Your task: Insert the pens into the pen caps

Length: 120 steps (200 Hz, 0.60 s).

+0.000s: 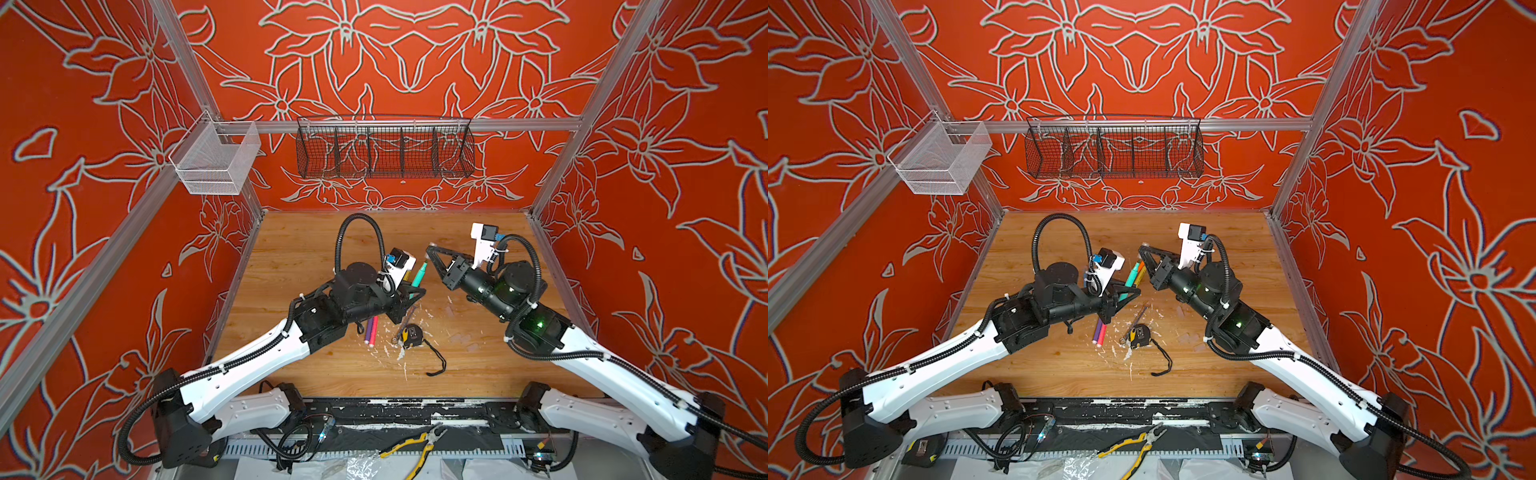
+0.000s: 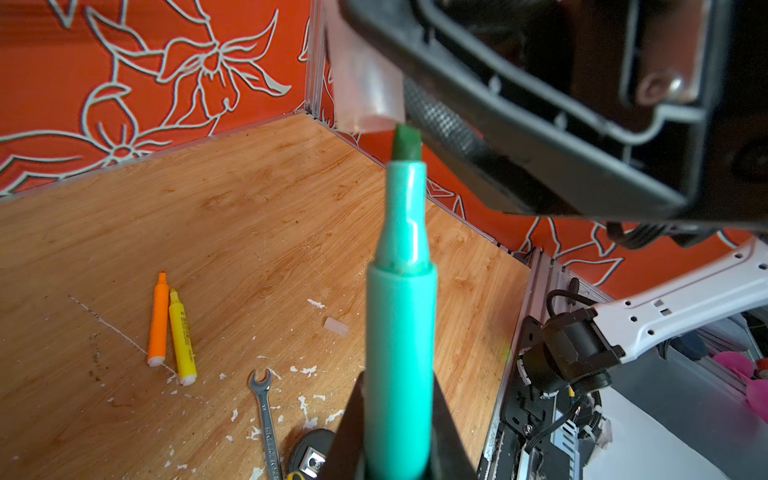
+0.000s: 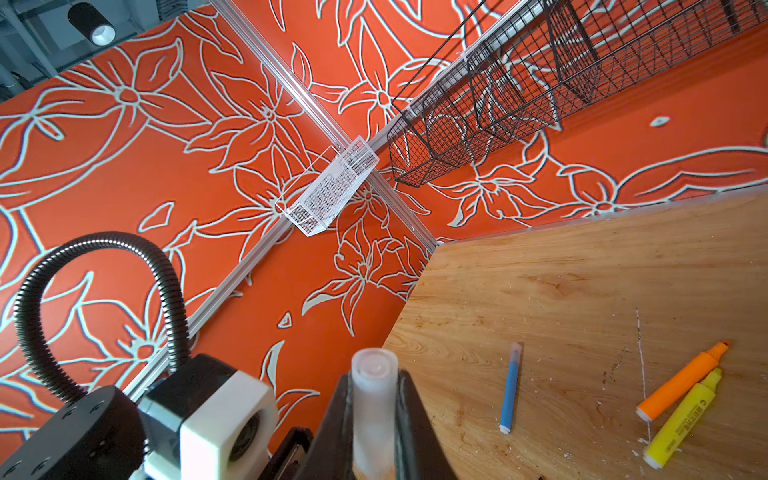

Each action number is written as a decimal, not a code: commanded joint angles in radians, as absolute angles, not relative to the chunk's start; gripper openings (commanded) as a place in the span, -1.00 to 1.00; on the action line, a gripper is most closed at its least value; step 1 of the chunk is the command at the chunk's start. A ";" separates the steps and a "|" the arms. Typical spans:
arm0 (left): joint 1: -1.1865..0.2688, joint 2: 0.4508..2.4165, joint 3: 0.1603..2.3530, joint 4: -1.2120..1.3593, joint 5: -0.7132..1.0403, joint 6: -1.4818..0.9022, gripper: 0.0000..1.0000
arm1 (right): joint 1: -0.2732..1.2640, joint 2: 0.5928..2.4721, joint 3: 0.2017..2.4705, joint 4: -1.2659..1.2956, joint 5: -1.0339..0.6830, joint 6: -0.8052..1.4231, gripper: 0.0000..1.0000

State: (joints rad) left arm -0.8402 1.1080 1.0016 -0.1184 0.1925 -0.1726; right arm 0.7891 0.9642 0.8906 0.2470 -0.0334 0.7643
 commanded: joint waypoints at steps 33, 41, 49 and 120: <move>-0.848 1.093 1.012 -0.103 0.184 -0.169 -1.00 | 0.796 0.939 0.896 0.287 -0.052 0.755 -0.89; -0.848 1.094 1.012 -0.103 0.183 -0.169 -1.00 | 0.796 0.941 0.894 0.288 -0.056 0.755 -0.88; -0.848 1.094 1.012 -0.103 0.183 -0.169 -1.00 | 0.796 0.944 0.893 0.288 -0.058 0.757 -0.88; -0.848 1.098 1.011 -0.100 0.168 -0.172 -1.00 | 0.796 0.953 0.869 0.302 -0.084 0.780 -0.89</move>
State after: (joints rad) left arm -0.8436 1.1080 1.0016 -0.1188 0.1802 -0.1726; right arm 0.7914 0.9539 0.8848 0.2665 -0.0578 0.7647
